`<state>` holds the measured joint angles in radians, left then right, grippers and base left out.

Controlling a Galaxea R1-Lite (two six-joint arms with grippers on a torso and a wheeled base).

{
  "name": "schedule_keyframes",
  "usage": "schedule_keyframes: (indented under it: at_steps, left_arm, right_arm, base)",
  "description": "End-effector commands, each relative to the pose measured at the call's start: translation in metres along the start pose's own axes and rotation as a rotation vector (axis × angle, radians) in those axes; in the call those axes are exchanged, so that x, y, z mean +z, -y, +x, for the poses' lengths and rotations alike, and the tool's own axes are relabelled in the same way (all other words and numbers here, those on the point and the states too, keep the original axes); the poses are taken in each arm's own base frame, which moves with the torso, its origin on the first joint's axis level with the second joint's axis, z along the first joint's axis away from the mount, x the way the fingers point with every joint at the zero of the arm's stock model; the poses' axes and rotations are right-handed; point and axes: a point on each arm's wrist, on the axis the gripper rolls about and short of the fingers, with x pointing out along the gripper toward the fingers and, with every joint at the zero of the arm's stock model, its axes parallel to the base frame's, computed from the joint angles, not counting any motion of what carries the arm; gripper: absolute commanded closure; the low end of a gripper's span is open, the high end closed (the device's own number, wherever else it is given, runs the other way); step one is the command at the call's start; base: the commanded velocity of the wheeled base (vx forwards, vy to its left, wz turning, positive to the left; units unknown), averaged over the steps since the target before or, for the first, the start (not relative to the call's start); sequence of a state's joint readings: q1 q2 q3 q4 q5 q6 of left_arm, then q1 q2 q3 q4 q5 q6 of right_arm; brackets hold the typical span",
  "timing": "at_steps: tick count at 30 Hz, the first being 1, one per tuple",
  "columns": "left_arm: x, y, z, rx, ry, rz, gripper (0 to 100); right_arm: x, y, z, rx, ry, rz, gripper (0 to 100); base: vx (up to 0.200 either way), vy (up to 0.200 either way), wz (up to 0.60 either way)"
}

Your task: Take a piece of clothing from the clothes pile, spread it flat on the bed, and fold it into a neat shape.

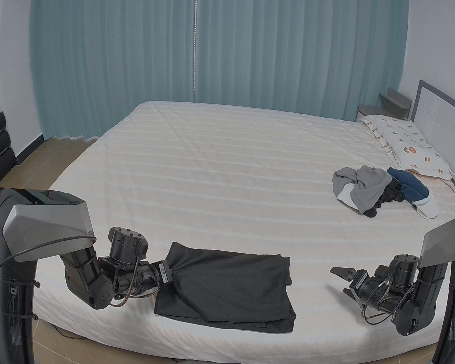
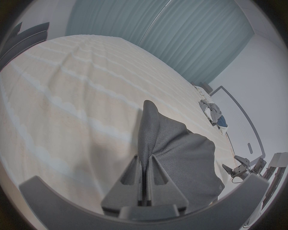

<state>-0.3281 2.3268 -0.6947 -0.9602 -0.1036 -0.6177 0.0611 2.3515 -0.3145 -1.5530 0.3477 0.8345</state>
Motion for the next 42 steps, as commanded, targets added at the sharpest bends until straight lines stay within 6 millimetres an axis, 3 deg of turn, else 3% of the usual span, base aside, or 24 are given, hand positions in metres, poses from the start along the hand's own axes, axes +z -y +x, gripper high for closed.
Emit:
schedule_keyframes:
  at_steps: [1, 13, 14, 27, 32, 38, 42]
  left_arm:
    - [-0.003, 0.001, 0.000, 0.001, -0.009, 0.007, 100]
    - [-0.013, 0.003, -0.003, 0.016, -0.036, 0.022, 100]
    - [-0.014, 0.004, -0.003, 0.016, -0.038, 0.023, 0]
    - [-0.004, 0.007, -0.002, 0.024, 0.022, 0.004, 0]
    - [0.013, 0.015, 0.014, -0.007, 0.083, -0.079, 0]
    - [0.021, 0.013, 0.041, 0.018, 0.143, -0.093, 0]
    - [0.021, 0.011, 0.045, 0.021, 0.148, -0.094, 0]
  right_arm:
    - [0.000, -0.001, 0.000, 0.006, 0.005, -0.003, 0]
    - [0.000, -0.001, 0.000, 0.009, 0.003, -0.004, 0]
    - [0.000, -0.001, 0.000, 0.009, 0.003, -0.004, 0]
    - [0.001, -0.001, 0.000, 0.010, 0.006, -0.004, 0]
    - [0.000, -0.002, 0.001, 0.012, 0.002, -0.006, 0]
    - [0.000, -0.002, 0.001, 0.012, 0.004, -0.007, 0]
    - [0.000, -0.002, 0.001, 0.012, 0.004, -0.007, 0]
  base:
    - [0.000, 0.200, 0.00]
    - [0.000, 0.017, 0.00]
    - [0.000, 0.000, 0.00]
    - [0.000, 0.000, 0.00]
    - [0.000, 0.000, 0.00]
    - [0.000, 0.000, 0.00]
    - [0.000, 0.000, 0.00]
